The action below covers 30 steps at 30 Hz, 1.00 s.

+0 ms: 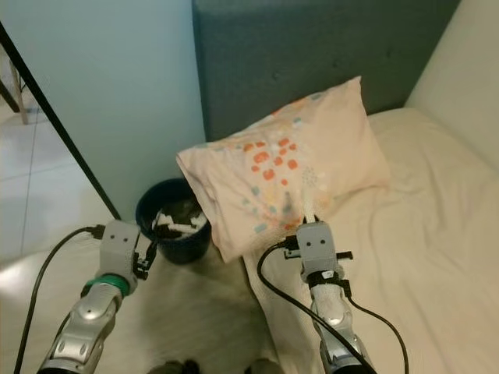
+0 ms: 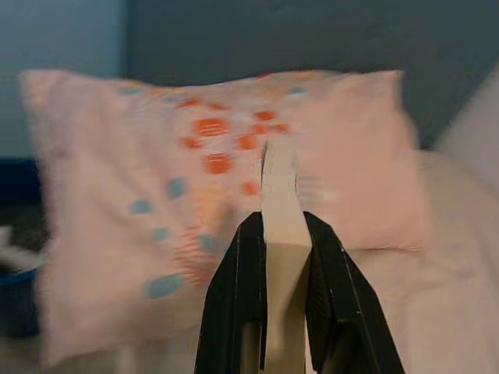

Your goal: Clean up the room

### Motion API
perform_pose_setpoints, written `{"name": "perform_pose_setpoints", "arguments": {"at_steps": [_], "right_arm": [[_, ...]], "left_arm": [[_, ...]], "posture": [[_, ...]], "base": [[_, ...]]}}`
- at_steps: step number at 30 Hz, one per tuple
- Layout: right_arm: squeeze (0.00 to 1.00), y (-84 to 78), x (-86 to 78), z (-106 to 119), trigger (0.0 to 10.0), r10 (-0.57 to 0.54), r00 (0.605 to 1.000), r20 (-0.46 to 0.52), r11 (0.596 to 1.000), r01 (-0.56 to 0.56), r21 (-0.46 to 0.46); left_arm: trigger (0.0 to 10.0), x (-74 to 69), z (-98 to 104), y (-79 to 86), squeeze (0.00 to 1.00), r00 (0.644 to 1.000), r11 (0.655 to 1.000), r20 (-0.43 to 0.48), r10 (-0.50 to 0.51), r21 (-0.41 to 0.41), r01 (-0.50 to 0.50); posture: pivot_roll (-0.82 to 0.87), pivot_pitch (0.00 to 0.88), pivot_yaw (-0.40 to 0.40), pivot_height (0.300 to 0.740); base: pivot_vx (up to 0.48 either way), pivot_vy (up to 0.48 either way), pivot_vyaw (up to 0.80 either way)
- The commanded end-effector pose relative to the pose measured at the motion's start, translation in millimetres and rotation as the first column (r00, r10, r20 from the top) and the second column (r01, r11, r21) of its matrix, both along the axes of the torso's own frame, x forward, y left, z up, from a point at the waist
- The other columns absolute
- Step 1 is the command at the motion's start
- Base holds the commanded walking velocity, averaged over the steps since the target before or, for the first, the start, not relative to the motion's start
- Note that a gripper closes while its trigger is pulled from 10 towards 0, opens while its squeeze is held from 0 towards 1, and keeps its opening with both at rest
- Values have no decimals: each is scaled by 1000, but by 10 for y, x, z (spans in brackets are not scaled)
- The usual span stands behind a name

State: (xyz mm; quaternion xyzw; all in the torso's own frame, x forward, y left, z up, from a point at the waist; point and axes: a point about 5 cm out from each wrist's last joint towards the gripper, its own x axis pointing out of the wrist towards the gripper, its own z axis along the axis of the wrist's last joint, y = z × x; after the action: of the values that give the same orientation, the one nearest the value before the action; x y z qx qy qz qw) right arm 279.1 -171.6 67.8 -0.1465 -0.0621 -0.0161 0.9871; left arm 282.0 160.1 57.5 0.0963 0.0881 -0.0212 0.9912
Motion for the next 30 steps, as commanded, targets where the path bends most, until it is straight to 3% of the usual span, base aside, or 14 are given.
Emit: {"name": "perform_pose_setpoints", "arguments": {"at_steps": [1, 15, 18, 25, 27, 30], "right_arm": [[0, -10, -28, -34, 10000, -2, 1000, -8, 1000, 2, 1], [0, -1, 87, 19, 10000, 46, 999, -15, 999, -46, 24], [0, 10, 190, 53, 10000, 69, 997, -31, 997, -68, 32], [0, 1, 276, 69, 10000, 63, 997, -52, 994, -58, 88], [0, -12, 421, 129, 10000, 50, 997, -67, 987, -38, 158], [0, -16, 453, 150, 10000, 48, 997, -67, 985, -36, 169]], "left_arm": [[10000, -41, -50, -18, 0, 1000, 1000, -20, -12, 4, 12], [10000, -31, 56, -17, 0, 1000, 1000, 11, -28, -7, 29], [10000, 9, 195, -11, 0, 998, 999, 47, -41, -13, 41], [10000, 27, 317, -7, 0, 995, 998, 80, -66, -10, 67], [10000, -14, 523, 25, 0, 987, 993, 113, -115, -9, 116], [10000, -44, 565, 33, 0, 985, 991, 113, -133, -6, 135]], "posture": [[-115, 76, 77, 725], [-96, 117, 89, 725], [-84, 141, 96, 725], [-65, 179, 107, 725], [-22, 260, 126, 725], [-16, 273, 128, 725]], "base": [[0, 0, 0], [0, 0, 0], [0, 0, 0], [0, 0, 0], [0, 0, 0], [0, 0, 0]]}}
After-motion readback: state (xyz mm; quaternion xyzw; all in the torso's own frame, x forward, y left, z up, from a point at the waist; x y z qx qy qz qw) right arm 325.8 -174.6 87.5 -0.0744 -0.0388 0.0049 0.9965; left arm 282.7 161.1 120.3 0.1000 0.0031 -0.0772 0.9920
